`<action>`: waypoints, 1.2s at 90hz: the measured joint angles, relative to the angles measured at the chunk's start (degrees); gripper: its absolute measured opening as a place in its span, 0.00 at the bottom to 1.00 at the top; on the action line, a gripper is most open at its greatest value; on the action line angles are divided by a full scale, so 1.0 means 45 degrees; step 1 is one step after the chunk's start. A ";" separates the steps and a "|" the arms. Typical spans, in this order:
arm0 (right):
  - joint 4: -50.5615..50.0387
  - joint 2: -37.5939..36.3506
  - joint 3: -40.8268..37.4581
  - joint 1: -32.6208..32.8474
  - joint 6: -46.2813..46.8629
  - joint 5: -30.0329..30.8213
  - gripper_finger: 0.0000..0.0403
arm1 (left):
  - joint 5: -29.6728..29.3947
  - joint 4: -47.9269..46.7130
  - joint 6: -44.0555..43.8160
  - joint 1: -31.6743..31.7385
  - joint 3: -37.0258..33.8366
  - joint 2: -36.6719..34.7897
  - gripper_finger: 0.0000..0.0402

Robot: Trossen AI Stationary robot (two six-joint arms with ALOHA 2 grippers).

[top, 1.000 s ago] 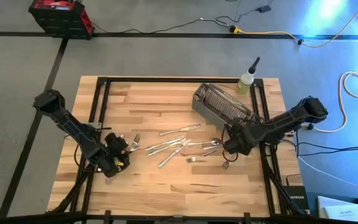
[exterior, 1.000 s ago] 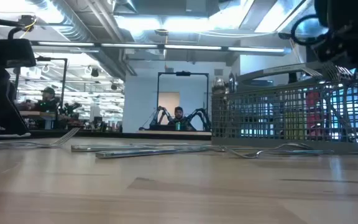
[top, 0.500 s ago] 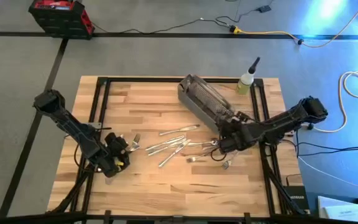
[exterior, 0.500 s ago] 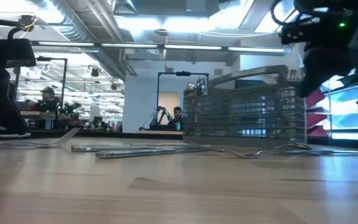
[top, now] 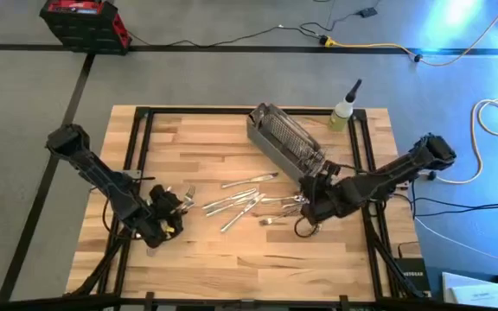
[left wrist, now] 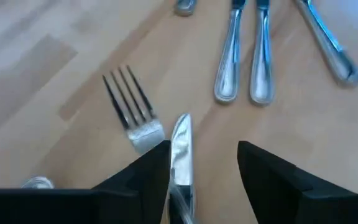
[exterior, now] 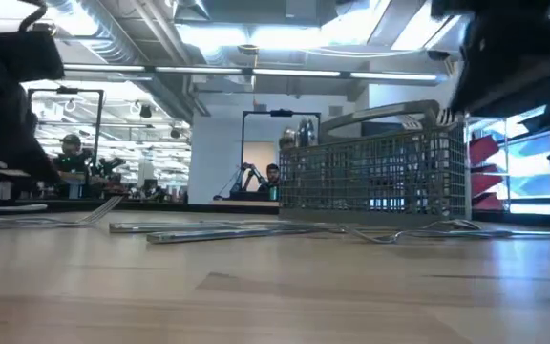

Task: Sort silverware
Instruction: Put the silver fork into the gray silverware organizer

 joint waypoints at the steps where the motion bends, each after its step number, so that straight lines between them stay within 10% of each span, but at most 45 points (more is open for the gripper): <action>1: 0.0016 0.0000 0.0062 0.0075 0.0002 0.0153 0.25 | 0.0032 -0.0019 -0.0037 0.0023 0.0000 0.0000 0.43; 40: 0.0985 0.0000 0.0700 0.2893 -0.0554 0.5538 0.25 | 0.0767 -0.0469 -0.1499 0.0163 -0.0015 0.0892 0.42; 108: 0.1034 0.0000 0.0691 0.3002 -0.0515 0.5702 0.25 | 0.1217 -0.0235 -0.3022 0.0505 -0.0063 0.2633 0.32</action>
